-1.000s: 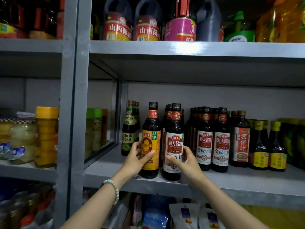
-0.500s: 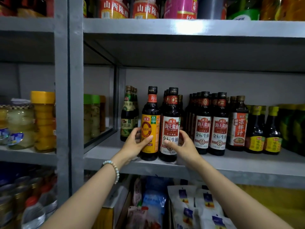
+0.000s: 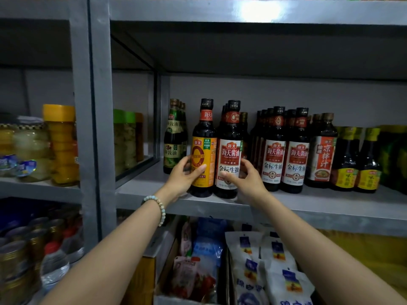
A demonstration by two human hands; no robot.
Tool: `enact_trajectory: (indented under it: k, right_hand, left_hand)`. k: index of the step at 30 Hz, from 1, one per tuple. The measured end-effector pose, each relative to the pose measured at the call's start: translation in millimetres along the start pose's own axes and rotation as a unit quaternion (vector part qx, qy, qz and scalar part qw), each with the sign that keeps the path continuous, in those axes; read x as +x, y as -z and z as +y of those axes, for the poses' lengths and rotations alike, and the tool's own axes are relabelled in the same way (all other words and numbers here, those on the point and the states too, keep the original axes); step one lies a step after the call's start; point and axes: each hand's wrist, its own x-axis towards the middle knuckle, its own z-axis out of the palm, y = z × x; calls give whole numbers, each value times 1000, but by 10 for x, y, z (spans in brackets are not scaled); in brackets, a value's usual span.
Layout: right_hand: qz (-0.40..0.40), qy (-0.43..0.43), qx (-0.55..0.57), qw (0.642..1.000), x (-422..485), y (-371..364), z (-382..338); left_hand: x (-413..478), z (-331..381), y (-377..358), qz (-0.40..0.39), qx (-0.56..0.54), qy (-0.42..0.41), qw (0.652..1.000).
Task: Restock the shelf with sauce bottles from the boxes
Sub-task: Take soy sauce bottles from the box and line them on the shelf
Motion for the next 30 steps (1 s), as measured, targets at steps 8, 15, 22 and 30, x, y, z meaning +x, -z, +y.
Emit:
enact_trajectory:
  k: [8,15,22,30]
  right_hand:
    - [23,-4,-11,1000,45,-29,37]
    - [6,-3,-11,1000,31,-9,54]
    - [14,-9,-24,1000,74,-9,104]
    - [20,-14,-27,999,100,-27,123]
  left_hand:
    - [31,-3,-44,49,22,14,998]
    - [31,-29,-39,-6,94,34,995]
    - [50,-42,-56,34,97,34,994]
    - [69,-40,-77,31,78,42,996]
